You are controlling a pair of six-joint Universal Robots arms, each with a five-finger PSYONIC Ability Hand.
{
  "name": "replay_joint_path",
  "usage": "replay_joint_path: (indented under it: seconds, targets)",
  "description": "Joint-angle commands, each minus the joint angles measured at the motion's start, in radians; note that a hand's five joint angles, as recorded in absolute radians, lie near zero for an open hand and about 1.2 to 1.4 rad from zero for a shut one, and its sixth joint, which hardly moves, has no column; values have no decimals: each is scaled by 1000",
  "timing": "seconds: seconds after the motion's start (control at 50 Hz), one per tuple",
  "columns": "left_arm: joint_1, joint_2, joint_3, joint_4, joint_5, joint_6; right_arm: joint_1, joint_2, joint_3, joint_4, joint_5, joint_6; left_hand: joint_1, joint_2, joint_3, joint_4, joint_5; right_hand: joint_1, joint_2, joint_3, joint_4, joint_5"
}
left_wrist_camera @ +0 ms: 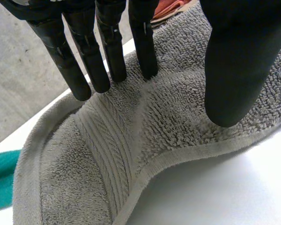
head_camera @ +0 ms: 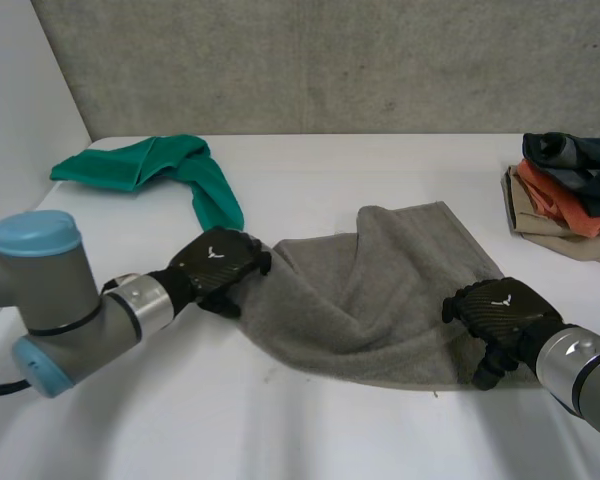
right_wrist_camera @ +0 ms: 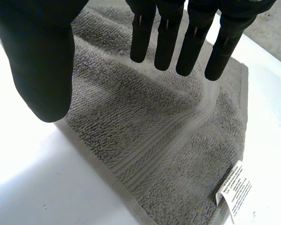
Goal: Fold the laundry.
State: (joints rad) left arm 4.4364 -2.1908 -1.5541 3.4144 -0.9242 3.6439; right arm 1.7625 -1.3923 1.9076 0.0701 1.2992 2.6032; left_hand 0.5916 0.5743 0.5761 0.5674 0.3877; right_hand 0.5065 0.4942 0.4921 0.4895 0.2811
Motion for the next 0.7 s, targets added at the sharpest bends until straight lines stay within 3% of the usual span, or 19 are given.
replay_joint_path:
  seconds: [0.02,0.06,0.08,0.18,0.3,0.44,0.54,0.7]
  targets:
    - [-54,-72,86,-3,-88,2,-1,22,-1,-3,0,-2,390,407,406,414,420,-5,8,10,12,46]
    - [-66,-79,97,-3,-103,4,-1,24,-1,-3,0,-3,569,586,585,593,599,-2,11,13,15,49]
    - [-78,-83,104,-1,-119,4,-1,24,-1,-6,2,-5,800,817,815,824,829,-2,11,13,15,49]
    - [-94,-46,106,-9,-176,-15,-17,22,-2,-16,9,2,805,822,820,829,834,-5,8,10,12,46]
    - [-89,178,59,-87,-238,-65,-11,9,1,-13,18,31,805,822,820,829,834,-37,-25,-22,-20,14]
    - [-78,322,57,-213,-300,-182,40,-39,40,-30,26,133,805,822,820,829,834,-69,-57,-55,-52,-18]
    - [-77,384,65,-322,-344,-271,81,10,71,-143,31,184,805,822,820,829,834,-66,-54,-52,-49,-15]
    - [-78,424,63,-385,-349,-321,115,162,39,-257,92,186,805,822,820,829,834,-40,-28,-26,-23,11]
